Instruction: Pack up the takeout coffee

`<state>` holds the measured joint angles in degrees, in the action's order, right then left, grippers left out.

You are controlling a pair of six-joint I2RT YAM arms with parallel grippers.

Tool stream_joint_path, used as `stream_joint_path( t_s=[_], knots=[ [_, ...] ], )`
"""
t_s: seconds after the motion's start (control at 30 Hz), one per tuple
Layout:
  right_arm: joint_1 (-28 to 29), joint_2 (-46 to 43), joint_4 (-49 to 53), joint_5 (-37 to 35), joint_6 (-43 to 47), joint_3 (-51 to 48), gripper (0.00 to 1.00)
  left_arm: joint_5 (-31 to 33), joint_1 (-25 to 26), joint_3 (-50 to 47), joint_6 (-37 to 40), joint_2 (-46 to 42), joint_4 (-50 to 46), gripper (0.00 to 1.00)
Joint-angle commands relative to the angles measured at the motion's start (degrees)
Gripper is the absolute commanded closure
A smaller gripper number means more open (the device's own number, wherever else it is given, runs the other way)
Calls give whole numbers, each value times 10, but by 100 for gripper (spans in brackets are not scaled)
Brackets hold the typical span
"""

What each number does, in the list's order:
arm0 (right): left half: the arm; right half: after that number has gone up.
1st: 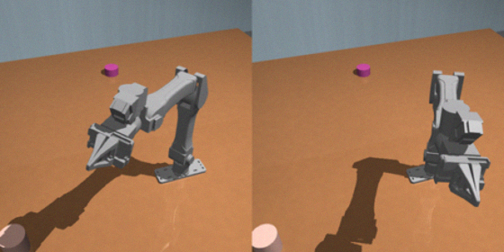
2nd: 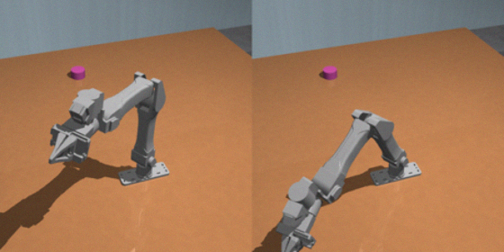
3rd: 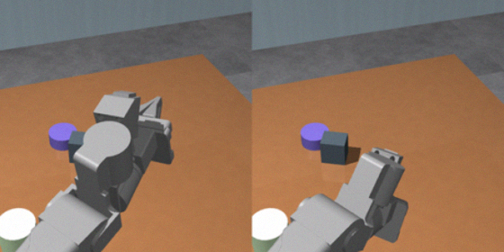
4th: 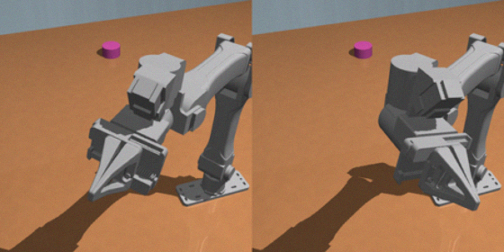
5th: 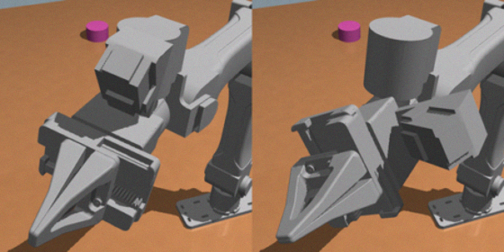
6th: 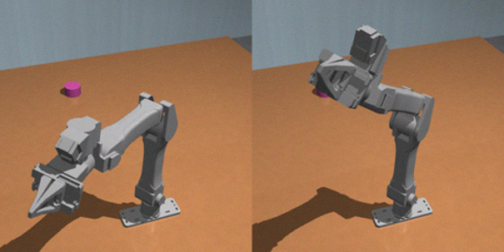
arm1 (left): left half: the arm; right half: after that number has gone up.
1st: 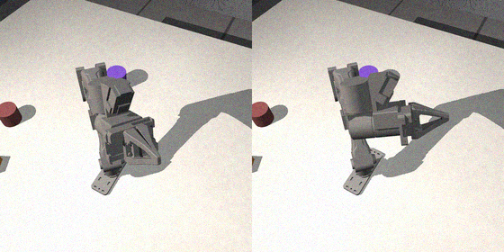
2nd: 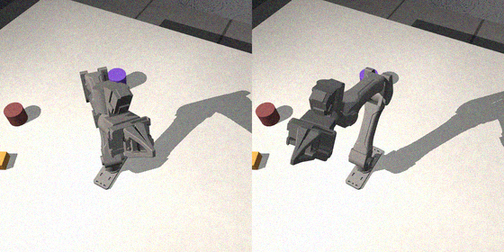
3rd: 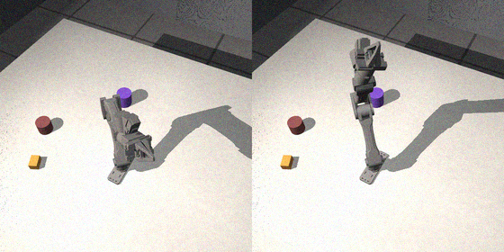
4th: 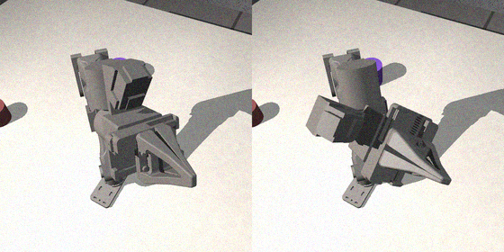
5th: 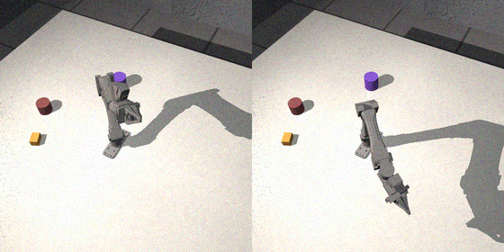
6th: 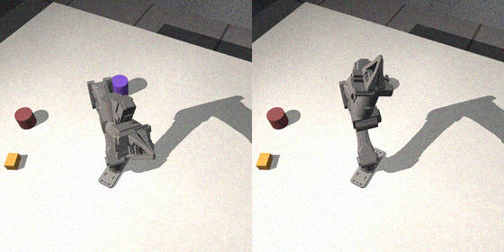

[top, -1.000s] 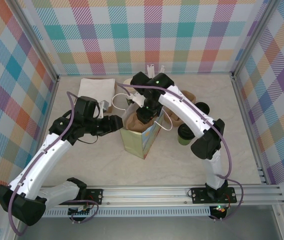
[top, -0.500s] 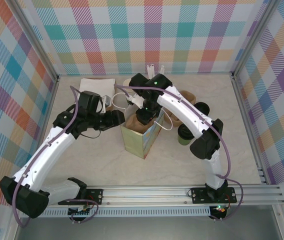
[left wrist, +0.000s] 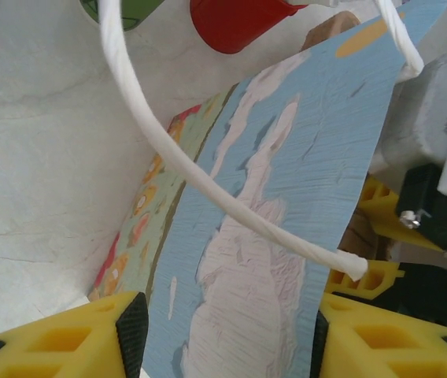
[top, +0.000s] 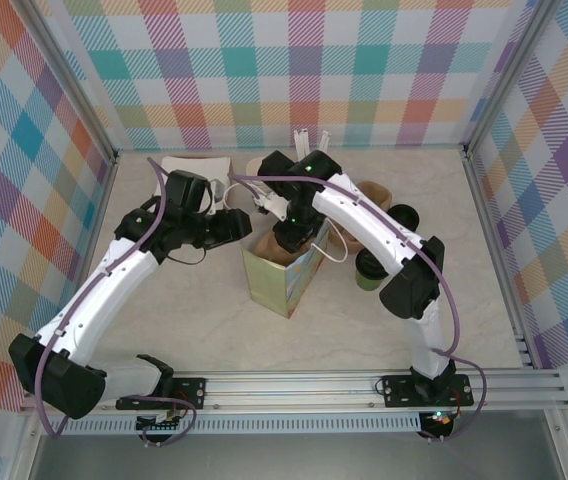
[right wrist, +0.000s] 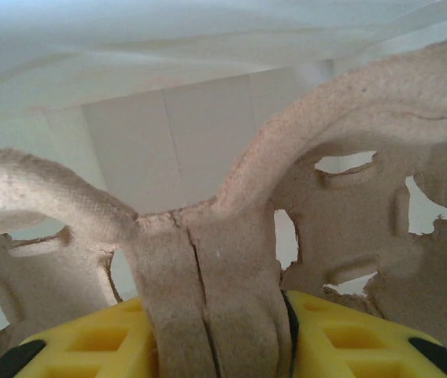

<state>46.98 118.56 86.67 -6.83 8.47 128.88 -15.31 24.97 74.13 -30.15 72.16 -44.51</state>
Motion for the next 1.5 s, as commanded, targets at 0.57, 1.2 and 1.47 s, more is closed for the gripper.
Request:
stream_joint_path(
  t_s=[0.57,1.2,1.47],
  knots=[
    [5,15,27,3,12,1,55,-29,-9,19,5,3,19,50],
    [5,12,21,2,5,42,30,-52,-8,13,-1,-1,26,48],
    [4,-2,17,-7,3,65,22,-51,-8,11,-1,-2,24,43]
  ],
)
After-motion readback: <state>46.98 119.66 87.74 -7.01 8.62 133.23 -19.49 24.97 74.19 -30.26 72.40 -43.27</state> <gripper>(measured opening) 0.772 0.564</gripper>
